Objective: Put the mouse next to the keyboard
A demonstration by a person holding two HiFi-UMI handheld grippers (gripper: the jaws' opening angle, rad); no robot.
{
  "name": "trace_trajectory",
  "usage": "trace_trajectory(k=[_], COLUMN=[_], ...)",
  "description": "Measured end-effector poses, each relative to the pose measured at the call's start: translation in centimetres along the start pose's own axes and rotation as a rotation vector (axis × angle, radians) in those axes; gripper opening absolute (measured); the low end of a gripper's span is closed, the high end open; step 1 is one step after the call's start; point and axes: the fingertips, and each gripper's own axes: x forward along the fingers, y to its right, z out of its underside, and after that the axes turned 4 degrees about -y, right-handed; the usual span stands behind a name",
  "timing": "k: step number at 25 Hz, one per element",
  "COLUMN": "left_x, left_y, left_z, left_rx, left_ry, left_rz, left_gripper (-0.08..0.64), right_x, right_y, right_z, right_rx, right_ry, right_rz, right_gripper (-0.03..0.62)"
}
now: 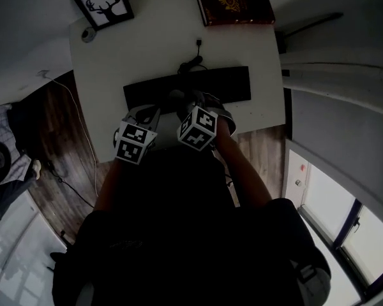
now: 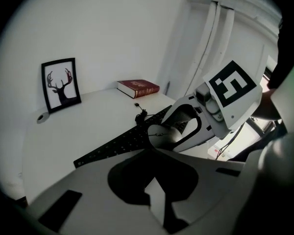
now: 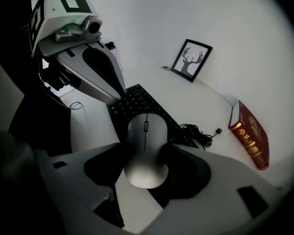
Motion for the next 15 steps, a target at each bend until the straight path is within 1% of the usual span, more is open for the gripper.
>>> trace_trajectory(k=[5, 12, 15], left_x=[1.8, 4.6, 6.3], left_y=[2.4, 4.8, 6.6], left_z=[-1.7, -4.1, -5.4], left_rx=[0.064, 0.113, 0.131], left_ry=[-0.024, -0.054, -0.051], left_rz=[0.046, 0.085, 0.106], left_gripper=[0.005, 0.003, 0.005], right_x=[-1.0, -2.5, -2.9], right_y=[2.4, 4.6, 5.6], right_z=[2.8, 5.5, 7.1], right_rx=[0.067, 0.157, 0.166], right_ry=[0.002, 0.034, 0.04], right_rz=[0.033, 0.049, 0.052], right_gripper=[0.273, 0.273, 0.273])
